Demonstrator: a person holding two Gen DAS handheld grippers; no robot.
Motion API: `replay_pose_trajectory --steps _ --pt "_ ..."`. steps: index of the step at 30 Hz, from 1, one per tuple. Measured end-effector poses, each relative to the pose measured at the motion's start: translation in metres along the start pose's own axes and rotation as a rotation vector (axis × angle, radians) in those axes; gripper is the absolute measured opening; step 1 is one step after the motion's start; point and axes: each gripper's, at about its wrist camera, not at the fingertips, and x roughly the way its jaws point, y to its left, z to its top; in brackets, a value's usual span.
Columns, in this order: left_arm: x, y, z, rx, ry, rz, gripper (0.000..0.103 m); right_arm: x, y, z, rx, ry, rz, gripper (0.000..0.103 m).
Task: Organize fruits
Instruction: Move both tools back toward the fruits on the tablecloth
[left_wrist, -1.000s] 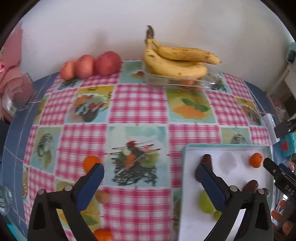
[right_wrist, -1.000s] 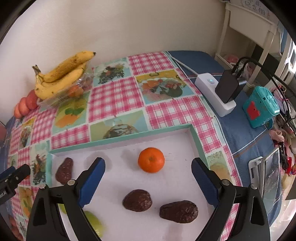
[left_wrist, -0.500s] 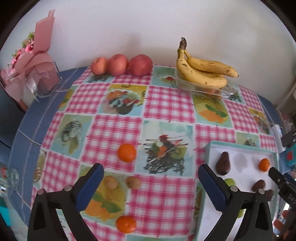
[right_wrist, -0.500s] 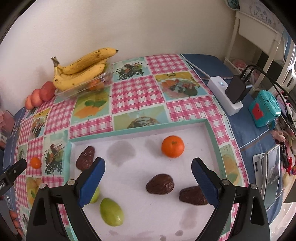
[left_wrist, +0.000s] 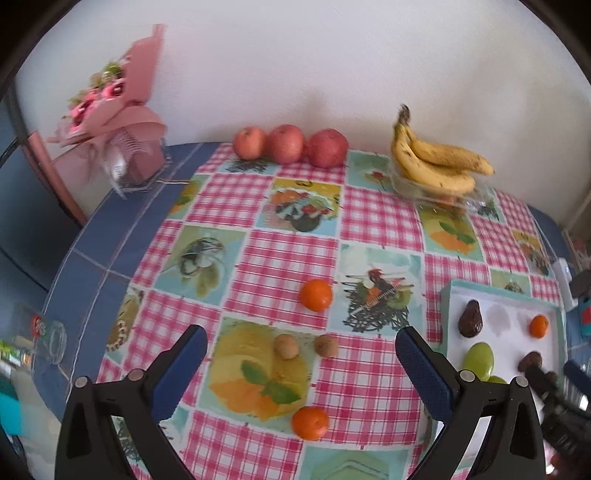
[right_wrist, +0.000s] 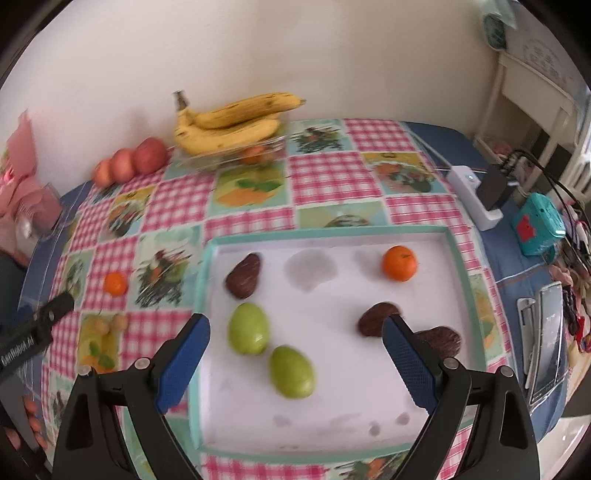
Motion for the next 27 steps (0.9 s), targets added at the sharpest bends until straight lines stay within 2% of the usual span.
replay_pose_trajectory --steps 4,10,15,23,27 --pt "-0.013 0.012 0.001 -0.021 -0.067 0.058 0.103 0.000 0.020 -0.007 -0.050 0.010 0.006 0.095" --pt "-0.017 0.036 0.005 -0.135 -0.081 0.143 0.103 0.000 0.038 -0.006 -0.051 0.013 0.047 0.095" --pt "-0.014 0.059 0.003 -0.244 -0.069 0.121 0.103 0.008 0.057 -0.007 -0.073 0.040 0.064 0.095" --pt "-0.005 0.080 0.001 -0.227 -0.027 0.223 0.103 0.013 0.083 -0.010 -0.100 0.058 0.093 0.095" --pt "0.001 0.090 0.000 -0.174 -0.002 0.303 0.103 0.016 0.092 -0.011 -0.106 0.065 0.101 0.095"
